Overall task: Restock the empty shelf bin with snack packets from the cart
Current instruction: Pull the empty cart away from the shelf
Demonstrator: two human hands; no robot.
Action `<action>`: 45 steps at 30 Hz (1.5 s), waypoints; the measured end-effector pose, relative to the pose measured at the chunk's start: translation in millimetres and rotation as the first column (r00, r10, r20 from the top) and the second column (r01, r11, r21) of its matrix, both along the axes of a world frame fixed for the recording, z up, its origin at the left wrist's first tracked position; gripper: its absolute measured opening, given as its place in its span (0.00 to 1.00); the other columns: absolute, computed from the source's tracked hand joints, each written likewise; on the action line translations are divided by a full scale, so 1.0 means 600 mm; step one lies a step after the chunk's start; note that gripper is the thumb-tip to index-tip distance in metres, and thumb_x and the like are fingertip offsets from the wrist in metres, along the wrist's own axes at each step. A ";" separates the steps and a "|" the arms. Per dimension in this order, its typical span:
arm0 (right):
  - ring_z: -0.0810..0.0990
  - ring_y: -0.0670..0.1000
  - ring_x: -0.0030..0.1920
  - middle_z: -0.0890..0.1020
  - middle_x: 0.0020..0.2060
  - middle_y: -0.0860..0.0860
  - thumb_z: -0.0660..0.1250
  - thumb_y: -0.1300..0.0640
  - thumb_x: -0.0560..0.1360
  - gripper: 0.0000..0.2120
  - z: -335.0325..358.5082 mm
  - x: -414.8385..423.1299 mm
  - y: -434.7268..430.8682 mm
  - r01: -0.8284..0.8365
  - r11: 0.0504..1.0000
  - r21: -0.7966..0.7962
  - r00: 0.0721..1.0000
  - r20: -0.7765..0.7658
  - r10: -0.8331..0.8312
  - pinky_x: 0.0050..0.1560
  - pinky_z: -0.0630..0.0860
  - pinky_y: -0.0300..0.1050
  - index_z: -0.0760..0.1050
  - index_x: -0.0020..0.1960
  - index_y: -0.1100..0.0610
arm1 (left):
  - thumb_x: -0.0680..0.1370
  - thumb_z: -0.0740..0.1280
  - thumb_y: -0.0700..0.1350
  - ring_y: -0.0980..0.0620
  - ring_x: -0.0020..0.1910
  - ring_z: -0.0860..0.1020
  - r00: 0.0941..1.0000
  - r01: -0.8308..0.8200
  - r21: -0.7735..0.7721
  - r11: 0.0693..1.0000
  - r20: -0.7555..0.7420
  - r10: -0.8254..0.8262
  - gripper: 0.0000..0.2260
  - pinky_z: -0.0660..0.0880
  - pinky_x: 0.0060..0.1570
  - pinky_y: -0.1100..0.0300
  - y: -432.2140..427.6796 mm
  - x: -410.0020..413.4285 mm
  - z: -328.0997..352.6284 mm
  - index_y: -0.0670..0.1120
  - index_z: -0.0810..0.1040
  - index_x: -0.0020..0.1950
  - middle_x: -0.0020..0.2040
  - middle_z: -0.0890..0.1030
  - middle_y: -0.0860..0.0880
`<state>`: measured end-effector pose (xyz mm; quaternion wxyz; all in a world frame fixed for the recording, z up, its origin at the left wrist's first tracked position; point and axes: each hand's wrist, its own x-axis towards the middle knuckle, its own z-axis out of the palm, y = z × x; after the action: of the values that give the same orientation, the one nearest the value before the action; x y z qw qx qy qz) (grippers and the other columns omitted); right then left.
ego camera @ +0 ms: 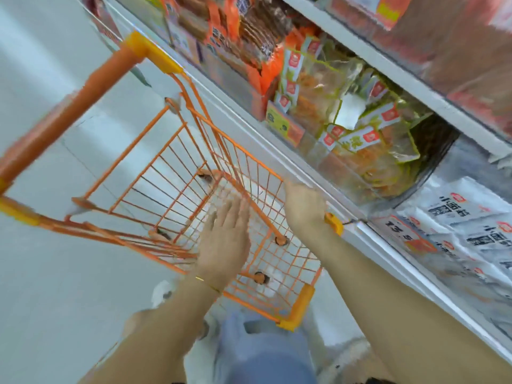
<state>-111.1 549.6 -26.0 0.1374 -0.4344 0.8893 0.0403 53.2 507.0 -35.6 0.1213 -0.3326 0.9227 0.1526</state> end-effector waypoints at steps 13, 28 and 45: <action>0.74 0.60 0.43 0.71 0.38 0.56 0.54 0.70 0.73 0.19 0.039 0.128 -0.275 0.130 0.978 0.166 0.968 0.192 -0.161 0.38 0.69 0.48 0.62 0.62 0.59 | 0.81 0.44 0.56 0.44 0.76 0.50 0.920 -0.019 0.090 0.996 0.391 -0.017 0.23 0.39 0.70 0.39 -0.247 0.224 0.046 0.48 0.62 0.73 0.76 0.58 0.46; 0.71 0.58 0.40 0.71 0.38 0.56 0.54 0.70 0.76 0.18 0.018 0.126 -0.570 0.098 0.987 0.130 0.981 0.155 -0.118 0.27 0.60 0.43 0.63 0.64 0.60 | 0.77 0.49 0.66 0.43 0.73 0.57 0.901 0.045 0.067 0.997 0.428 -0.070 0.28 0.45 0.70 0.38 -0.558 0.228 0.024 0.53 0.64 0.72 0.71 0.66 0.49; 0.78 0.64 0.56 0.78 0.56 0.63 0.53 0.71 0.77 0.27 0.019 -0.014 -0.815 0.036 0.988 0.148 0.992 0.112 -0.053 0.45 0.75 0.55 0.54 0.75 0.60 | 0.77 0.47 0.66 0.44 0.72 0.61 0.907 0.036 0.009 0.999 0.420 -0.036 0.27 0.46 0.69 0.37 -0.784 0.088 0.024 0.54 0.69 0.68 0.68 0.71 0.51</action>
<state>-119.4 60.3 -14.6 0.2208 -0.4047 0.8840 0.0768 105.8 36.3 -21.2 0.3197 -0.3404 0.8810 0.0759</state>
